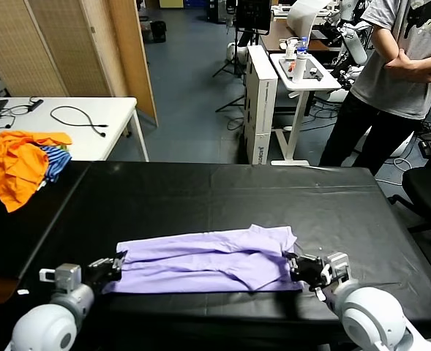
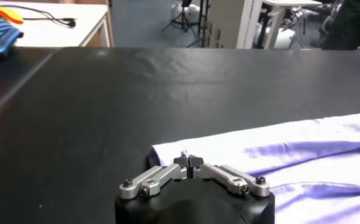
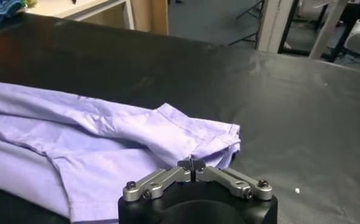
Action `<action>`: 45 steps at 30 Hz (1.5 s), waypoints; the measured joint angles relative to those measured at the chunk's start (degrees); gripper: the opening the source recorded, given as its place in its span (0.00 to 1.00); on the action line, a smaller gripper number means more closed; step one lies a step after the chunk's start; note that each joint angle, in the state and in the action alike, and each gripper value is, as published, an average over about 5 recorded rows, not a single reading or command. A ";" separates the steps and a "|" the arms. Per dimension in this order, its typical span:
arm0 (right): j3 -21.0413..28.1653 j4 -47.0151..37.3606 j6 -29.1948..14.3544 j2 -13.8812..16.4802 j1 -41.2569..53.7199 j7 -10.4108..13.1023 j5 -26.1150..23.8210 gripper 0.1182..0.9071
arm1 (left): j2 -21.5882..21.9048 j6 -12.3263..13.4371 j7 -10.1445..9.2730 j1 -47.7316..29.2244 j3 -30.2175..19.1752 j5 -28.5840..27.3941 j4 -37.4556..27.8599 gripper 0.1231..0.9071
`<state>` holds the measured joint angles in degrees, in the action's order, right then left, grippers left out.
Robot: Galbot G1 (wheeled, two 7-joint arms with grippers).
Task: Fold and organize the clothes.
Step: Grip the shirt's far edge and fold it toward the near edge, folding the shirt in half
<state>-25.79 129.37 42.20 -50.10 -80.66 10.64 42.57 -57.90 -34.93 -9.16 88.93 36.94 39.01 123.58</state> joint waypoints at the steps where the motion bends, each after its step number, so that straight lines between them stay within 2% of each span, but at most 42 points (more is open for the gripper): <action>1: -0.52 0.32 0.00 -0.25 -0.19 0.10 0.28 0.61 | -0.19 -0.10 -0.13 0.25 0.39 0.27 0.45 0.60; 2: -0.98 0.49 0.00 -0.51 -0.22 0.19 0.51 0.70 | -0.40 -0.18 -0.21 0.50 0.83 0.50 0.92 0.68; 5: -1.95 -0.02 0.00 -1.47 0.50 0.29 0.76 0.90 | -0.78 -0.28 -0.25 0.76 2.04 0.77 1.93 0.89; 7: -2.11 -1.05 0.00 -2.29 1.52 0.18 0.51 0.96 | -0.73 -0.24 -0.25 0.28 2.51 0.98 1.98 0.97; 9: -2.03 -2.64 0.00 -3.32 2.86 -0.06 -0.11 0.99 | -0.67 -0.14 -0.24 -0.78 2.67 1.46 1.47 0.99; 20: -0.04 -12.89 -2.02 -8.38 9.73 0.22 -1.41 1.00 | -2.07 0.76 -0.16 -9.23 0.87 4.01 -6.26 1.00; 26: 1.25 -16.42 -2.41 -10.07 12.46 0.58 -1.61 1.00 | -2.60 -0.13 -0.17 -10.81 -0.28 3.52 -9.70 1.00; 41: 2.89 -22.55 -3.12 -12.79 15.97 0.29 -2.95 0.99 | -2.92 -1.50 -0.08 -8.60 -0.43 3.17 -9.47 1.00; 42: 2.97 -22.76 -3.13 -12.90 16.02 0.26 -3.04 0.97 | -2.95 -1.51 -0.07 -8.52 -0.43 3.12 -9.47 1.00; 45: 3.17 -22.99 -3.15 -13.07 15.96 0.14 -3.22 0.82 | -2.99 -1.70 0.02 -8.40 -0.42 2.88 -9.47 0.98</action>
<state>-22.62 106.37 39.05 -63.17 -64.69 10.79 39.35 -60.89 -36.63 -9.14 80.52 36.52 41.89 114.11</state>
